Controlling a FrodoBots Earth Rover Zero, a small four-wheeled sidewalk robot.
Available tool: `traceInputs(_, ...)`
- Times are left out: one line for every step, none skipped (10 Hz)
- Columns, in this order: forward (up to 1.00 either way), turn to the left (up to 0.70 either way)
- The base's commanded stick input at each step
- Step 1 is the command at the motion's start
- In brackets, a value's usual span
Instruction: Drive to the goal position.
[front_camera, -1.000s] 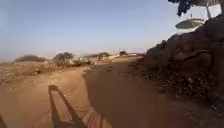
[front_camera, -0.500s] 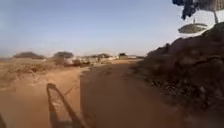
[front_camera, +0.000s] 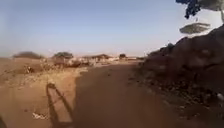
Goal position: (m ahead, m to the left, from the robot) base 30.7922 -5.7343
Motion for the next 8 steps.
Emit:
traceInputs(0.70, 0.00)
traceInputs(0.70, 0.00)
traceInputs(0.70, 0.00)
traceInputs(0.70, 0.00)
traceInputs(0.70, 0.00)
traceInputs(0.70, 0.00)
traceInputs(0.70, 0.00)
traceInputs(0.70, 0.00)
